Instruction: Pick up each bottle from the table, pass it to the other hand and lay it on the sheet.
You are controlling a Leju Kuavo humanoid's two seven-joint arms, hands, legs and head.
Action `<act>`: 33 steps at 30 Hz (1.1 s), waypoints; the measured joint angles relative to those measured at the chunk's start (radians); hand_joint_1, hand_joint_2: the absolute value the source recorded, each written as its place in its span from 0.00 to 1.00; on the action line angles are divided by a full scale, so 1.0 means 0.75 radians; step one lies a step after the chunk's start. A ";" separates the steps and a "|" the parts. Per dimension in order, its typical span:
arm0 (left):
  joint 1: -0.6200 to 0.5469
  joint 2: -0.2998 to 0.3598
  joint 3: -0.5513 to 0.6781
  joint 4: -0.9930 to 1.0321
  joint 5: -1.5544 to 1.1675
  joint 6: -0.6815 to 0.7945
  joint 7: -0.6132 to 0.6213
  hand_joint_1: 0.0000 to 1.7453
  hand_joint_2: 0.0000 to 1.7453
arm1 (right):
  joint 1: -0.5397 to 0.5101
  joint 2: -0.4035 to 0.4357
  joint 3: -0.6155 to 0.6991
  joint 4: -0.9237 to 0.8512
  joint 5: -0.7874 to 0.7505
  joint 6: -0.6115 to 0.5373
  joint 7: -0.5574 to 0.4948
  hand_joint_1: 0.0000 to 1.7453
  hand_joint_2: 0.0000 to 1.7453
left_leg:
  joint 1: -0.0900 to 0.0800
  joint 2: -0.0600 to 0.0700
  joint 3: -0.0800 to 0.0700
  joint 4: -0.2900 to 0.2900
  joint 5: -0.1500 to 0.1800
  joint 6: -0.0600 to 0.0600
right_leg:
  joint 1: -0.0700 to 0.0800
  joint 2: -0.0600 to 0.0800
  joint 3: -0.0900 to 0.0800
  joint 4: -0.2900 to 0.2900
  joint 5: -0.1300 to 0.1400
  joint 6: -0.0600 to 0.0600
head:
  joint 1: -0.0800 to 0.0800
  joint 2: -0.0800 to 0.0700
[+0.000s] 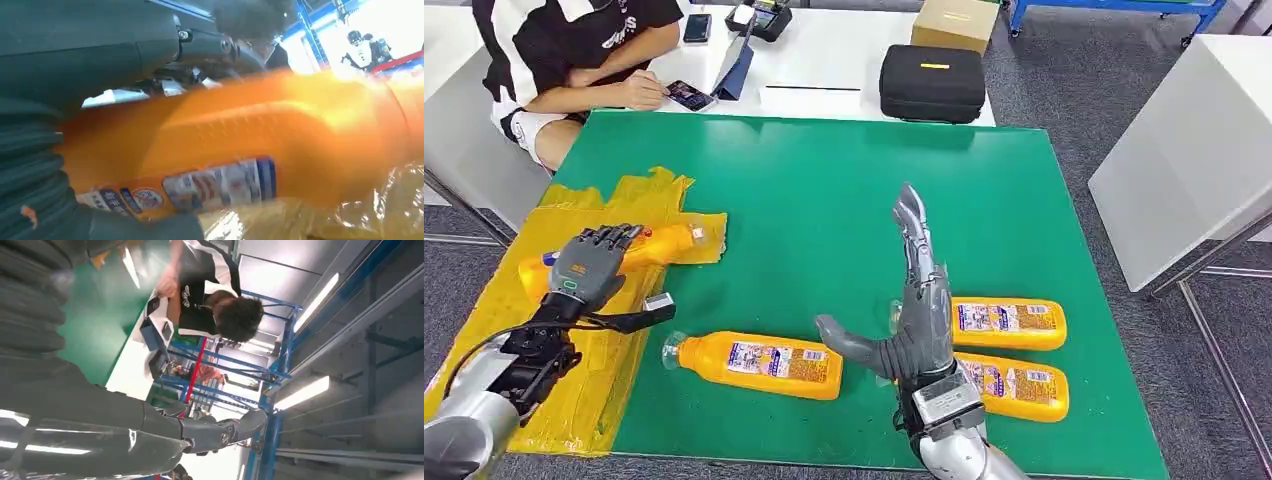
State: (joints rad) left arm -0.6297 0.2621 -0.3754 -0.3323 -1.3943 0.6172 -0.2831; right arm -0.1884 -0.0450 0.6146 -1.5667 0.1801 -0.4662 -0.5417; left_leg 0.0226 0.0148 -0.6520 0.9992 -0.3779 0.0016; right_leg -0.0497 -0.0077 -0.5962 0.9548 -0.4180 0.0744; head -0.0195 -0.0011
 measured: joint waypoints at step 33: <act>0.001 -0.094 0.370 -0.027 0.593 -0.249 -0.375 0.00 1.00 | 0.009 0.003 0.002 -0.004 0.060 -0.026 0.076 0.00 1.00 | 0.000 0.000 0.001 0.000 0.000 0.000 | 0.000 0.000 0.000 0.000 0.000 0.000 | 0.000 0.000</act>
State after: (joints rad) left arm -0.6289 0.1919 -0.0981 -0.3529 -0.9499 0.4303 -0.5642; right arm -0.1818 -0.0431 0.6157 -1.5698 0.2251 -0.4860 -0.4849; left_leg 0.0226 0.0149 -0.6516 0.9993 -0.3778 0.0016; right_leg -0.0497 -0.0076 -0.5960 0.9548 -0.4179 0.0745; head -0.0195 -0.0011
